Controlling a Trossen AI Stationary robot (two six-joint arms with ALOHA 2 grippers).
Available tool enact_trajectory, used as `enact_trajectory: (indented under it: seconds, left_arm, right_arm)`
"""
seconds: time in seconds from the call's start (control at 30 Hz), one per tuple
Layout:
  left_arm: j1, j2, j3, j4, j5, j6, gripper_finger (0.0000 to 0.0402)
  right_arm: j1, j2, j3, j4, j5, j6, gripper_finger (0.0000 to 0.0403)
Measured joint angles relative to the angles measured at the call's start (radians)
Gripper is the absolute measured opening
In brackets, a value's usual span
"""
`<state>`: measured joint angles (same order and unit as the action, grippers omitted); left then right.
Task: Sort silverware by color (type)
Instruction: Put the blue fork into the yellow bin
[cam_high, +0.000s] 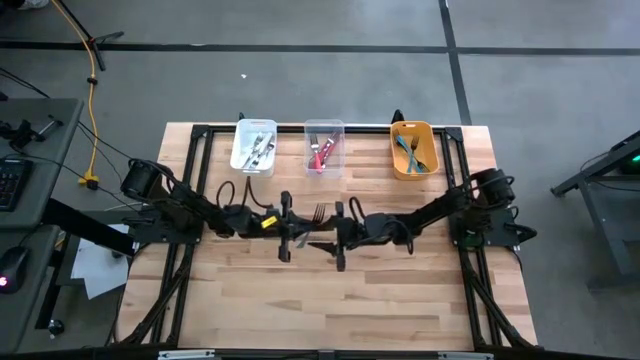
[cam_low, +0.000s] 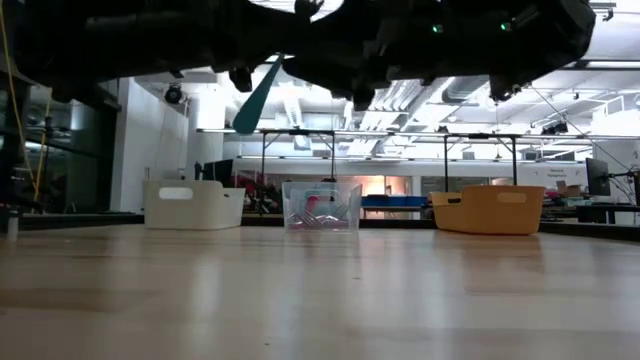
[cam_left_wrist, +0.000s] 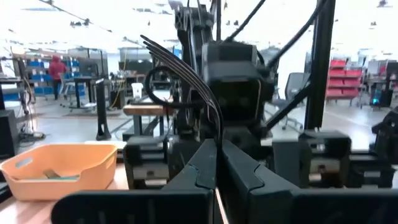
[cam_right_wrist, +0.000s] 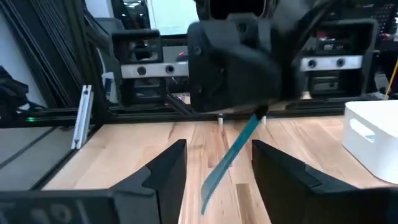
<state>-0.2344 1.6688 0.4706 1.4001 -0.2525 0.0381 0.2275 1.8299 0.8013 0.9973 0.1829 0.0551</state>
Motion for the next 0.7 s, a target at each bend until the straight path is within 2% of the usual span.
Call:
enact_trajectory:
  seconds: [0.23,0.47,0.7]
  left_arm:
    - [0.000,0.000,0.004,0.013,0.005,0.000,0.0001]
    - [0.000,0.000,0.010,0.012,0.018,0.008,0.0001]
    - [0.000,0.002,0.010,0.003,0.033,0.018,0.0016]
  right_arm:
    - [-0.008,0.034,0.041,-0.005,0.012,-0.012,0.0121]
    - [-0.012,0.036,0.042,-0.002,0.016,-0.010,0.0018]
    - [-0.012,0.036,0.042,-0.032,0.032,-0.011,0.0013]
